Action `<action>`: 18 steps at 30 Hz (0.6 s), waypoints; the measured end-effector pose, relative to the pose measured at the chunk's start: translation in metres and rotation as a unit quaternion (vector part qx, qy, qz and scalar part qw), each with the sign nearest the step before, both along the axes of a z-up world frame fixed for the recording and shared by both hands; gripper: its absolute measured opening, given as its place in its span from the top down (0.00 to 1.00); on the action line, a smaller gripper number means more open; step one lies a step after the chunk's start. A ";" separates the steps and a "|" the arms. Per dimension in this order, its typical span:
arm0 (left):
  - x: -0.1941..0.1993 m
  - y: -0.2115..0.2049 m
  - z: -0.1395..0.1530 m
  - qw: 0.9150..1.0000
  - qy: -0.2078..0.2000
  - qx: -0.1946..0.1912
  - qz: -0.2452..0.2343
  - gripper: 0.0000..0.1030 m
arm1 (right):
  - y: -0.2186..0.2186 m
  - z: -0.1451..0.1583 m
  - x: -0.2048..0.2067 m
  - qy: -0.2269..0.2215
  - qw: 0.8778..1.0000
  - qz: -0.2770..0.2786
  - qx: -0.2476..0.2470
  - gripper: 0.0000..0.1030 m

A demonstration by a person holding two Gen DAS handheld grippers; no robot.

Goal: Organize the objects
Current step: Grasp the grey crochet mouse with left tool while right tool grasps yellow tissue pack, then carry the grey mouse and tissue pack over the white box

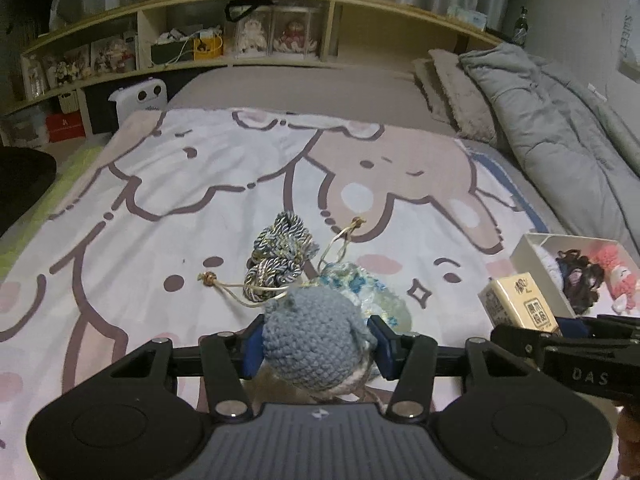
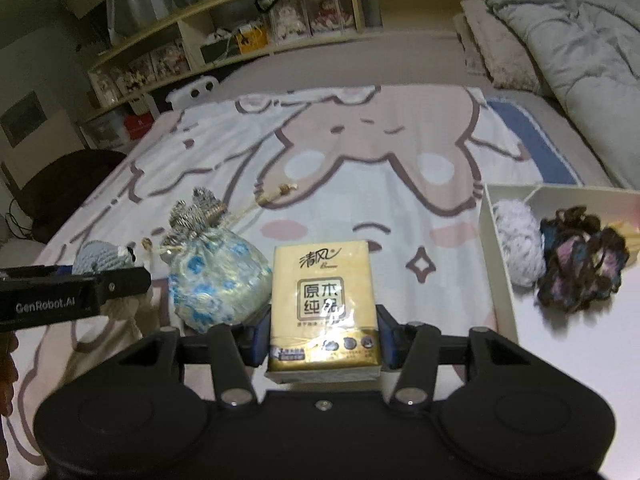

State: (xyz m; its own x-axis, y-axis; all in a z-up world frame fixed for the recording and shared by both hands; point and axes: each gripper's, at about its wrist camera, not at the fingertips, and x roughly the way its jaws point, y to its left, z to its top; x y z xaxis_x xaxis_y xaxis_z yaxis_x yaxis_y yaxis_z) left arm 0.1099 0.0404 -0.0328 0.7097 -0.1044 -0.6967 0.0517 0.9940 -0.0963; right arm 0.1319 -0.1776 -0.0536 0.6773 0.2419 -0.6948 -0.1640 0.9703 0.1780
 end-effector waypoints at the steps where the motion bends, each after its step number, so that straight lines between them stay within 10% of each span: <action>1: -0.003 -0.001 0.003 1.000 -0.002 -0.001 -0.001 0.48 | -0.001 0.003 -0.002 -0.004 1.000 0.000 0.000 0.49; 18: -0.032 -0.025 0.035 0.999 -0.022 0.001 -0.036 0.48 | -0.017 0.039 -0.029 -0.031 1.000 0.004 0.000 0.49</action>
